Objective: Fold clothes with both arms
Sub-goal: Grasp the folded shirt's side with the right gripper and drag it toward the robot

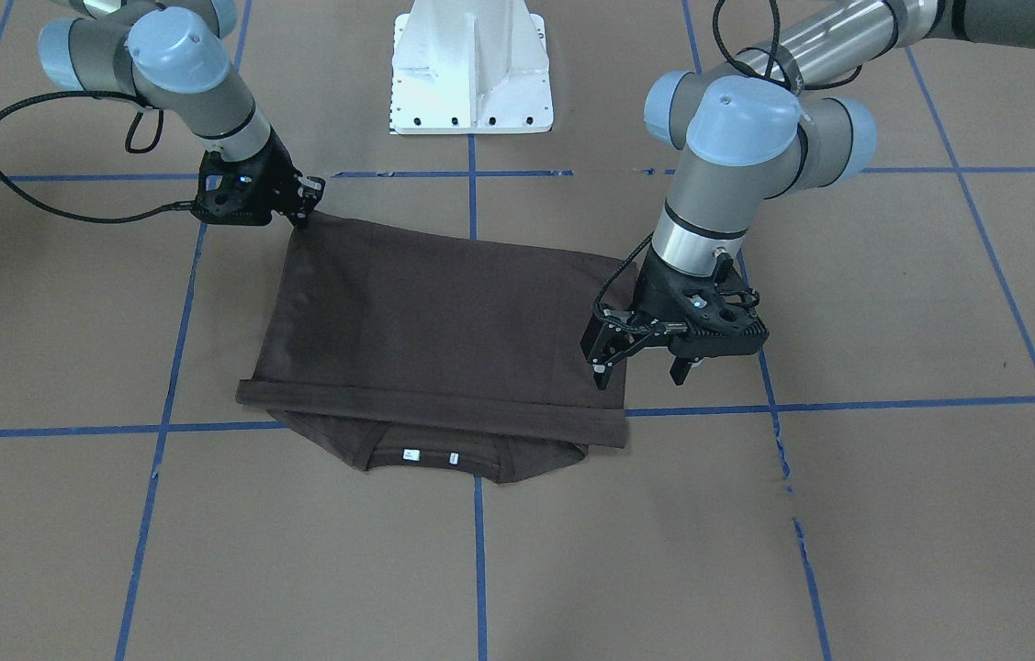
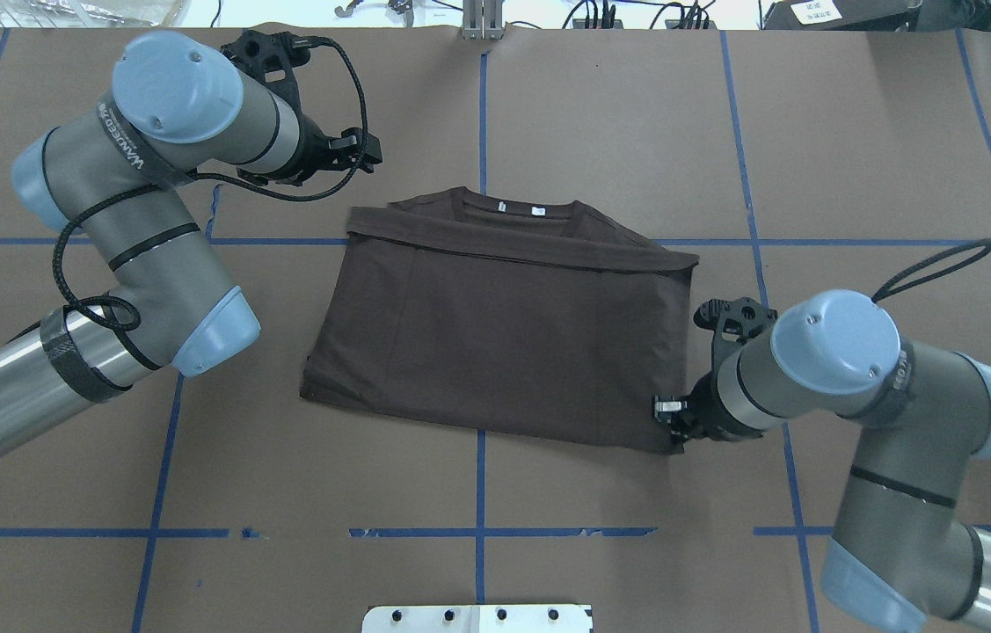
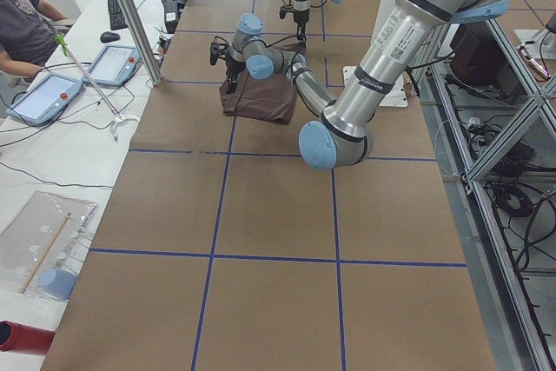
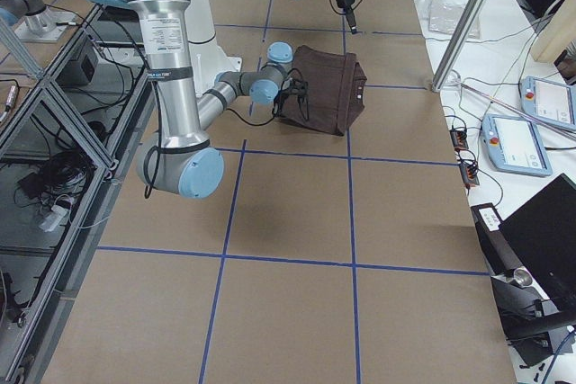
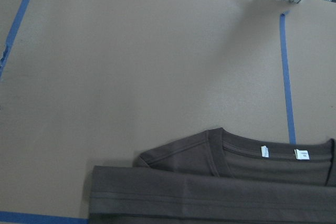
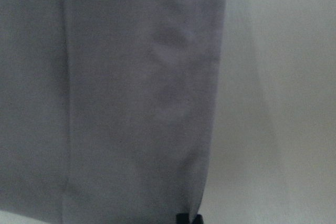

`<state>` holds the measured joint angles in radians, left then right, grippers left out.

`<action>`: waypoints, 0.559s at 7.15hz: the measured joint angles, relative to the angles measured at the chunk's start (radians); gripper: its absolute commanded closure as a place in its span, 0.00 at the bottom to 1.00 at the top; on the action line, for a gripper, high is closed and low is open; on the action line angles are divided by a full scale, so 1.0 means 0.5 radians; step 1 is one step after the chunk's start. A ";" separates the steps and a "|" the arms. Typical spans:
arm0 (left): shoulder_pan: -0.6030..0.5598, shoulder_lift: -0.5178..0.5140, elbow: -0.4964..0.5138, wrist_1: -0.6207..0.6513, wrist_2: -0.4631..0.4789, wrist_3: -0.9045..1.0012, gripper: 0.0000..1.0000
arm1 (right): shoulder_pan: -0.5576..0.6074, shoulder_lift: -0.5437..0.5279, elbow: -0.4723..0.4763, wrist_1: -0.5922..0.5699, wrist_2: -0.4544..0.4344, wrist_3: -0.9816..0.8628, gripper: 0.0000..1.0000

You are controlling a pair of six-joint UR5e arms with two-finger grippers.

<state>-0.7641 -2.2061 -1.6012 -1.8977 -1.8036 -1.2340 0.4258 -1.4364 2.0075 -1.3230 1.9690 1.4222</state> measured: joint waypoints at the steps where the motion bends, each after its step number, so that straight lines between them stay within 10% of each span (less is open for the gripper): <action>1: 0.000 0.004 -0.023 0.002 0.000 -0.003 0.00 | -0.136 -0.106 0.101 -0.001 -0.008 0.049 1.00; 2: 0.000 0.011 -0.037 0.002 0.000 -0.004 0.00 | -0.265 -0.205 0.182 -0.001 -0.012 0.096 0.67; 3: 0.001 0.016 -0.044 0.001 0.001 -0.004 0.00 | -0.373 -0.291 0.258 -0.001 -0.015 0.149 0.01; 4: 0.004 0.020 -0.050 0.001 0.001 -0.007 0.00 | -0.436 -0.339 0.315 0.000 -0.022 0.198 0.00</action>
<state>-0.7620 -2.1962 -1.6260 -1.8970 -1.8033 -1.2374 0.2080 -1.6059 2.1648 -1.3228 1.9580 1.5210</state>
